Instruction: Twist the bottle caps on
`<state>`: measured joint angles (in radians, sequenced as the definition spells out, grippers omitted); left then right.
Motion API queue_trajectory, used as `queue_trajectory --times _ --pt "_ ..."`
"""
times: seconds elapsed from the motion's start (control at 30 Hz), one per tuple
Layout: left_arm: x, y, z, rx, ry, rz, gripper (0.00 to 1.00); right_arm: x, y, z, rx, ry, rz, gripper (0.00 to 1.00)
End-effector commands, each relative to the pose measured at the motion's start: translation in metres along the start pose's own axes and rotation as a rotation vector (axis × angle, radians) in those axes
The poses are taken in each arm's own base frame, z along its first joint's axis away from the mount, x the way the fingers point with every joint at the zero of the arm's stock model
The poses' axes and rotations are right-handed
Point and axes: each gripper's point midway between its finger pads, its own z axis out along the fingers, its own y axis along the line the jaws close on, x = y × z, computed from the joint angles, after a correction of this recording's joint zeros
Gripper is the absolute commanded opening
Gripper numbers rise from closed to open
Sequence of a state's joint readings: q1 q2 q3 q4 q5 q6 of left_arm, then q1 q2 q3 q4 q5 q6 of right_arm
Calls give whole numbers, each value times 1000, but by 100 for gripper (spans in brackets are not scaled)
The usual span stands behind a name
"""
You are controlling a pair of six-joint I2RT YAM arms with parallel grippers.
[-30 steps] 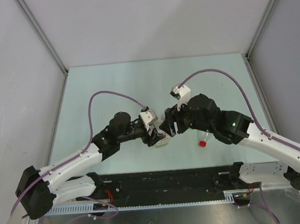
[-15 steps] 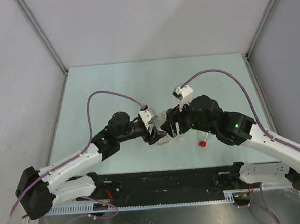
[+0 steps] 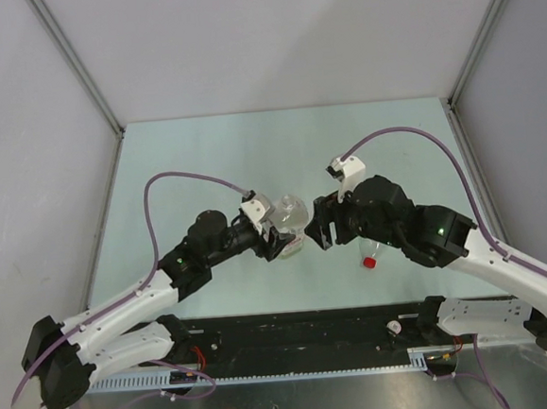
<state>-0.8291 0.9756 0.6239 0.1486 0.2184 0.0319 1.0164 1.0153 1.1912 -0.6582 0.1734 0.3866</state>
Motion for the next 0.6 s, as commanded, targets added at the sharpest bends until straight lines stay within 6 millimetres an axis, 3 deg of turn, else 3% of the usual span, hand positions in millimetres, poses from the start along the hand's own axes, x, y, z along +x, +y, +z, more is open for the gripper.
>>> queue_trajectory --times 0.0,0.37,0.47,0.57 --pt "-4 21 -4 -125 -43 -72 0 9 -32 -9 142 12 95 71" --pt "5 36 -9 -210 -45 -133 0 22 -59 0 201 54 189 72" --pt "11 44 -10 -249 -36 -153 0 36 -70 4 254 114 233 72" --pt "15 46 -11 -260 -34 -159 0 66 -85 -1 351 223 300 70"
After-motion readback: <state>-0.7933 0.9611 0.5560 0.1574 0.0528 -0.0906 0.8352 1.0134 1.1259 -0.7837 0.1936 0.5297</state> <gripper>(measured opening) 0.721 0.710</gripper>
